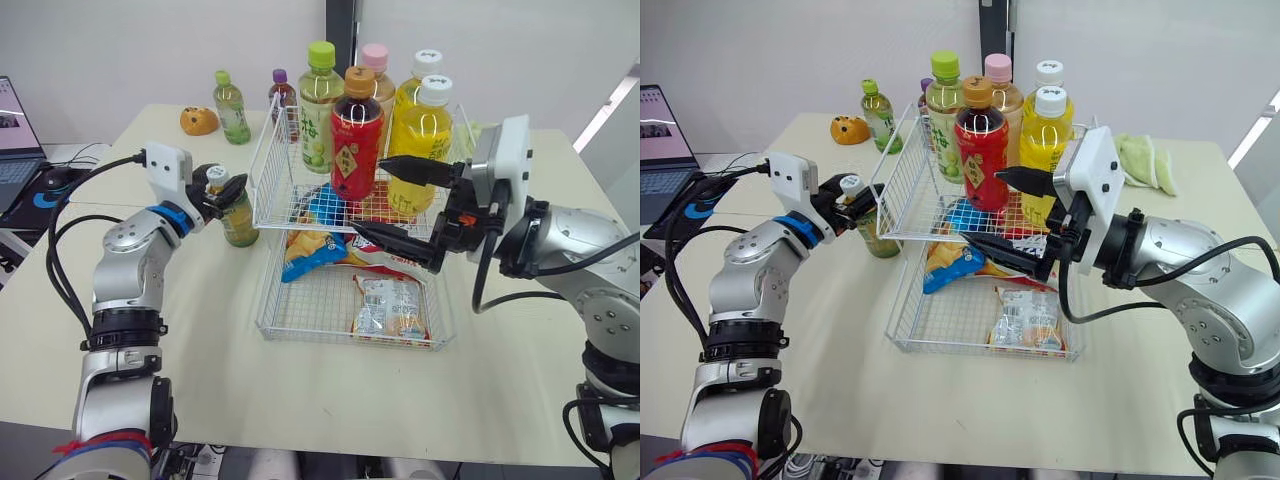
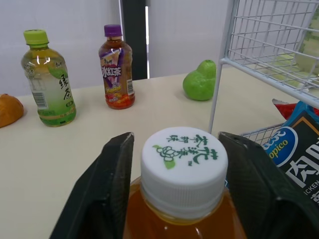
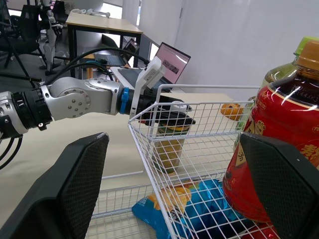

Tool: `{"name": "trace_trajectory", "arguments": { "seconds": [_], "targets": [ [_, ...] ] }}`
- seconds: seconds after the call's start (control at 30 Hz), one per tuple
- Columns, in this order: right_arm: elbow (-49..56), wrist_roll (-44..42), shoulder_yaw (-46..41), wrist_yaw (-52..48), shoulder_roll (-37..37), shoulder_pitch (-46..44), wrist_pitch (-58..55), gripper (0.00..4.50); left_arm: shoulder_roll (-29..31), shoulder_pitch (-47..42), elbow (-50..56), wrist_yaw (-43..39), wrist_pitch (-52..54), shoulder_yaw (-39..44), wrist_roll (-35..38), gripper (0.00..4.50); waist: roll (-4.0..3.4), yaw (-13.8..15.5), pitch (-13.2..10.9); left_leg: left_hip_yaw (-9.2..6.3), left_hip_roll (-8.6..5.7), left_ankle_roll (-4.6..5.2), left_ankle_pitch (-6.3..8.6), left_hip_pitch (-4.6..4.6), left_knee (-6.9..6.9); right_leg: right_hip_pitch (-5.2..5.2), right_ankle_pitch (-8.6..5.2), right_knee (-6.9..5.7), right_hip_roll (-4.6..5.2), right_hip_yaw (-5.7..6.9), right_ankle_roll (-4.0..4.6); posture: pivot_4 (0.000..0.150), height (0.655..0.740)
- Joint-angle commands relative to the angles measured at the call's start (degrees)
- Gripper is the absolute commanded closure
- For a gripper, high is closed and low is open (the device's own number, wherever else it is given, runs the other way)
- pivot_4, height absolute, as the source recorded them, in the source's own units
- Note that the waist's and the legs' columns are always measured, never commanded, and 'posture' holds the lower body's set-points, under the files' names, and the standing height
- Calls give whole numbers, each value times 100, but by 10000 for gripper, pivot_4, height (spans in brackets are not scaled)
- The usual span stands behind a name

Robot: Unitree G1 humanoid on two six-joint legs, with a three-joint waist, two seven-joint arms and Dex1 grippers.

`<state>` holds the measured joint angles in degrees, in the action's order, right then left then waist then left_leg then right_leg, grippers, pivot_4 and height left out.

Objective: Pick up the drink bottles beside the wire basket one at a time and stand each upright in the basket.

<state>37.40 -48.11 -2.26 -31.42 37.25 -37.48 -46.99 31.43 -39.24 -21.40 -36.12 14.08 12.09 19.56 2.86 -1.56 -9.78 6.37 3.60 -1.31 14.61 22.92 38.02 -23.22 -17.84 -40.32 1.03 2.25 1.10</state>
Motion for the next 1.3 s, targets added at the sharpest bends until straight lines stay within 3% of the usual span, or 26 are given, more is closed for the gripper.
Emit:
{"name": "trace_trajectory", "arguments": {
  "seconds": [0.03,0.07,0.23,0.4,0.53,0.7,0.97,1.3],
  "targets": [
    [223,-93,-212,96,68,-26,15,0,49,-110,4,-65,-131,57,-19,29244,0,0,0,0,0,0,0,0,0,0,0,0,0,0,0,1500,7400],
    [231,-109,-221,104,81,-18,15,0,60,-93,16,-78,-134,67,-15,31213,0,0,0,0,0,0,0,0,0,0,0,0,0,0,0,1500,7400],
    [237,-136,-250,77,140,6,34,0,233,-34,173,-180,-28,211,90,31159,0,-1,0,0,-1,0,0,0,0,0,0,0,0,0,0,1500,7400],
    [205,-181,-263,45,159,-17,34,0,934,-456,401,-799,506,414,476,31159,0,-35,-4,2,3,-1,0,2,-2,-6,0,0,-2,0,0,1500,7400],
    [139,-291,-306,41,110,-71,43,0,1899,-1551,67,-1857,1447,437,980,31159,27,-5,-21,-3,3,-2,-1,16,0,-16,0,1,-3,6,0,1500,7400],
    [89,-277,-288,51,121,-98,111,0,2370,-2834,-309,-2804,2181,30,1135,31159,29,23,-23,-2,-5,1,1,31,1,-15,0,33,1,9,-2,1500,7400],
    [107,-234,-329,94,112,-58,195,0,1879,-4946,-1280,-3481,2432,-492,931,31159,29,113,-26,-14,-5,3,2,50,14,-26,-2,26,-2,20,-5,1500,7400],
    [385,-265,-483,386,156,139,139,0,907,-5098,-1193,-3644,2483,-605,986,31159,15,72,-33,-7,-2,2,1,52,10,-38,-2,20,-2,11,-4,1500,7400]
  ]
}}
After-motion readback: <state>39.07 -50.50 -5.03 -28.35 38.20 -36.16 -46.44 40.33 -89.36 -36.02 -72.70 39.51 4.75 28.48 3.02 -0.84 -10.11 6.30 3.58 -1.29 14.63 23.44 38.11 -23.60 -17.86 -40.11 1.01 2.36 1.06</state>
